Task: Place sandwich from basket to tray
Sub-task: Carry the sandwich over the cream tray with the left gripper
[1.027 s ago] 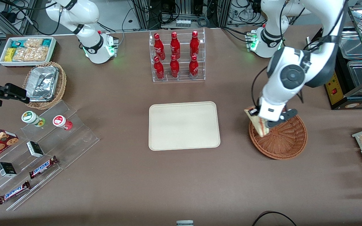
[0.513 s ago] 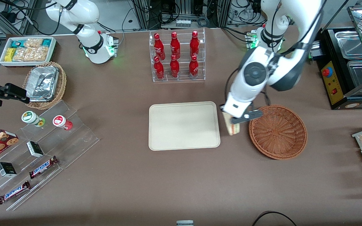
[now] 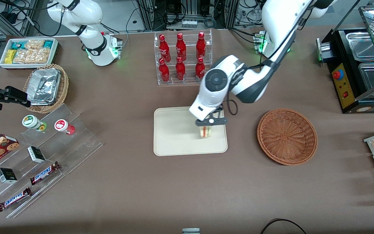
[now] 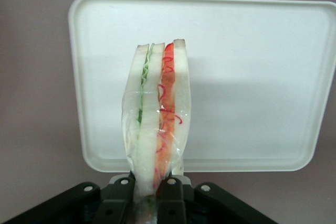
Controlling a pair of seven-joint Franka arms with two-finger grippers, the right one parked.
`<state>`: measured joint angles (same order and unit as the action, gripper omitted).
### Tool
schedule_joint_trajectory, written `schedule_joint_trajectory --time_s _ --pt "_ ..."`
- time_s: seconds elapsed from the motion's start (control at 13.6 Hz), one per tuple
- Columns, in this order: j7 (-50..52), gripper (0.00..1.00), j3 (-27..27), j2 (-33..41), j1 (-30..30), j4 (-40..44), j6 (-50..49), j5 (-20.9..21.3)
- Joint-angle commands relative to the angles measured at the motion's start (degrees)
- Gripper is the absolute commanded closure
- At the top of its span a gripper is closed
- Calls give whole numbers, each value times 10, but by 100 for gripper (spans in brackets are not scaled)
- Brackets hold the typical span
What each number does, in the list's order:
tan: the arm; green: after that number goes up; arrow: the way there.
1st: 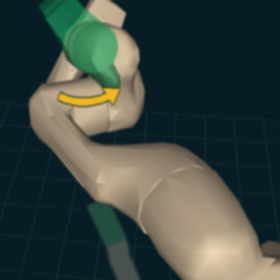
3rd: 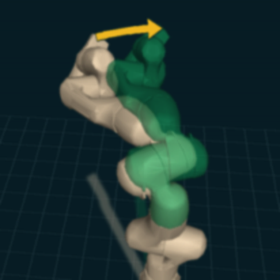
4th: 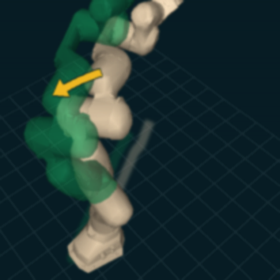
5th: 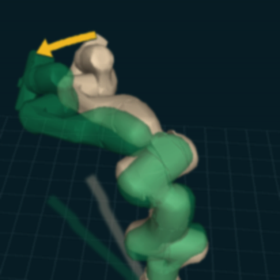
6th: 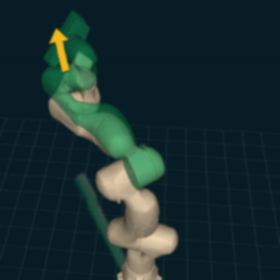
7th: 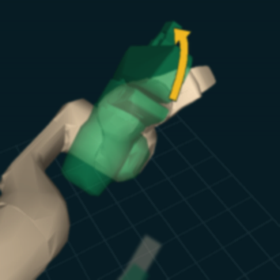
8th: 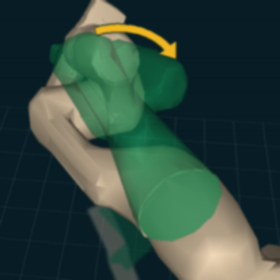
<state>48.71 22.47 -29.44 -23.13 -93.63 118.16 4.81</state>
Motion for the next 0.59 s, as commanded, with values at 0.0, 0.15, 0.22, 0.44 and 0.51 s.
schedule_joint_trajectory --time_s 0.0,0.15,0.22,0.44,0.51 --pt "29 100 -5 -63 -31 77 -17 34" --pt "31 100 -5 -83 -40 88 -11 35" --pt "31 100 -8 -93 -51 99 -11 35" --pt "67 100 -9 -126 -62 122 -10 84" --pt "75 100 -9 -133 -67 123 -6 96"
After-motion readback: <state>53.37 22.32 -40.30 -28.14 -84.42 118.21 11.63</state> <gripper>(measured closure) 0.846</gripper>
